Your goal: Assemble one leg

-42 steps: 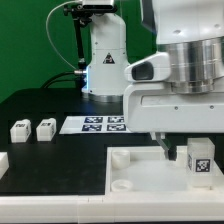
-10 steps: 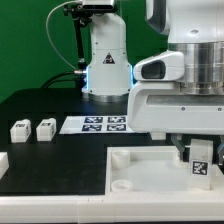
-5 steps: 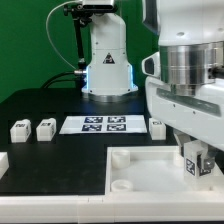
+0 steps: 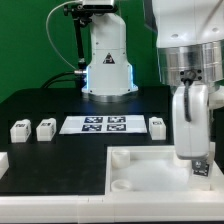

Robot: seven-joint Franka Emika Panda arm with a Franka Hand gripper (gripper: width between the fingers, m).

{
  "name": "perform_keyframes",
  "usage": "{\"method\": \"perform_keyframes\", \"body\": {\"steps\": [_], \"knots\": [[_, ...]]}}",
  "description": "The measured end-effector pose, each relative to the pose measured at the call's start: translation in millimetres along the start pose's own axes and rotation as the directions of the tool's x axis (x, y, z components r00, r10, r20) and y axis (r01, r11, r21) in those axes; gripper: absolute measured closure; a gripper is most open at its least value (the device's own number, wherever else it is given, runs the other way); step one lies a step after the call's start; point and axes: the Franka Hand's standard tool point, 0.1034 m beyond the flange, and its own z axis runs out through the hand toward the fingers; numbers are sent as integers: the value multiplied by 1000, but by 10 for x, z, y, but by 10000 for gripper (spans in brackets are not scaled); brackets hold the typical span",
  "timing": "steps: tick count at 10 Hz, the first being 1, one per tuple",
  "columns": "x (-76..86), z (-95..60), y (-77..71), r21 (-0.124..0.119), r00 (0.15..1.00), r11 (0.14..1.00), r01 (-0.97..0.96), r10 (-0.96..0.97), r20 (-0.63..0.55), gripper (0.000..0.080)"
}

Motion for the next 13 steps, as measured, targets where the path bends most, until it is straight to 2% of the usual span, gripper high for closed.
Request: {"method": "perform_keyframes", "body": {"steps": [3,4,5,6,8,10,12,13], "knots": [[-1,7,6,0,1000,1000,10,-10,5,508],[-2,8,8,-1,1000,1000,12,-12,5,319],[-3,10,9,-1,1000,1000,15,-15,4,206],[-3,12,10,-1,999,999,48,-48,4,167],[-31,22,37,-3,970,970,243,-243,3,153],[-116,-14,84,-11,852,852,523,-523,-4,151],[-88,-5,74,-13,717,716,697,-698,-3,151],[-65,2,66,-18,584,584,811,-812,-4,151]]}}
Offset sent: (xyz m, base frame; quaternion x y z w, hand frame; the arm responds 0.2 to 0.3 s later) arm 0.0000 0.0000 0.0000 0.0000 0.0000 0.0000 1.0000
